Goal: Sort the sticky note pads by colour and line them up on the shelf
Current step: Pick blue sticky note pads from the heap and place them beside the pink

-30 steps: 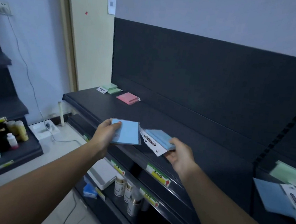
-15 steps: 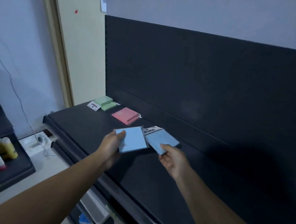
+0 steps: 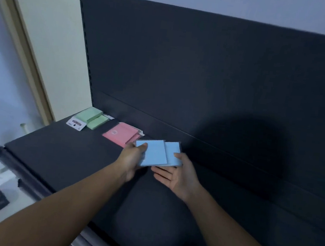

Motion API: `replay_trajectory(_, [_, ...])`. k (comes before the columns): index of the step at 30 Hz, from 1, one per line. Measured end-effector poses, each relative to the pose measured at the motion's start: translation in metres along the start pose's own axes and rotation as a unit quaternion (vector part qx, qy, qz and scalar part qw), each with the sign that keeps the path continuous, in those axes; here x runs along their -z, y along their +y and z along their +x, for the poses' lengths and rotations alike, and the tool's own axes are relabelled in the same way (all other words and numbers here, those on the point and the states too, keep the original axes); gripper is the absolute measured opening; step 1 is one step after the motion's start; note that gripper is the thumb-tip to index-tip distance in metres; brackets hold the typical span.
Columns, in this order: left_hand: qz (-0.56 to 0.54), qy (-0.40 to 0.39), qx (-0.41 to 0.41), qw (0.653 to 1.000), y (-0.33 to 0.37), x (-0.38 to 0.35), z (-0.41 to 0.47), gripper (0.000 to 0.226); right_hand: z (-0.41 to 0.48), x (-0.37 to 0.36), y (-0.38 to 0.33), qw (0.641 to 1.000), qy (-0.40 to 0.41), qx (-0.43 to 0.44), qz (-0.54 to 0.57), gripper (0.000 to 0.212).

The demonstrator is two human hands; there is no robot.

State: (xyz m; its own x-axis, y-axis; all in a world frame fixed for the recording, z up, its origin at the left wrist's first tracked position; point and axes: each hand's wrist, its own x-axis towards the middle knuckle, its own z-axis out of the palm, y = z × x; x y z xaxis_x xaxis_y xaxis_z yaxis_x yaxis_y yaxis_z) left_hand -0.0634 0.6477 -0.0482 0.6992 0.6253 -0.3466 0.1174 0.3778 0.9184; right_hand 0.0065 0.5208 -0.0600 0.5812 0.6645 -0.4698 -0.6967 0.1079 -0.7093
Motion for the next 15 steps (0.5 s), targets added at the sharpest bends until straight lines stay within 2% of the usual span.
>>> replay_trajectory(2, [0.041,0.011,-0.008,0.999,0.001,0.001,0.017,0.013,0.011,0.001,-0.003,0.994,0.088,0.042,-0.052,0.020])
replay_trajectory(4, [0.080,0.017,-0.028,0.996,0.001,0.001,0.032,0.023,0.020,0.002,-0.004,0.966,0.173,0.112,-0.155,0.017])
replay_trajectory(6, [0.102,0.010,-0.056,0.993,0.000,-0.002,0.045,0.033,0.027,0.001,0.001,0.931,0.200,0.166,-0.257,0.026])
replay_trajectory(10, [0.181,-0.020,-0.109,0.977,-0.005,-0.007,0.068,0.041,0.040,-0.006,0.012,0.873,0.245,0.210,-0.367,0.038])
replay_trajectory(13, [0.261,-0.087,-0.131,0.952,-0.010,-0.005,0.078,0.034,0.046,-0.010,0.019,0.803,0.319,0.245,-0.441,0.042])
replay_trajectory(15, [0.303,-0.125,-0.169,0.929,-0.013,0.000,0.078,0.032,0.048,-0.013,0.028,0.771,0.344,0.261,-0.468,0.043])
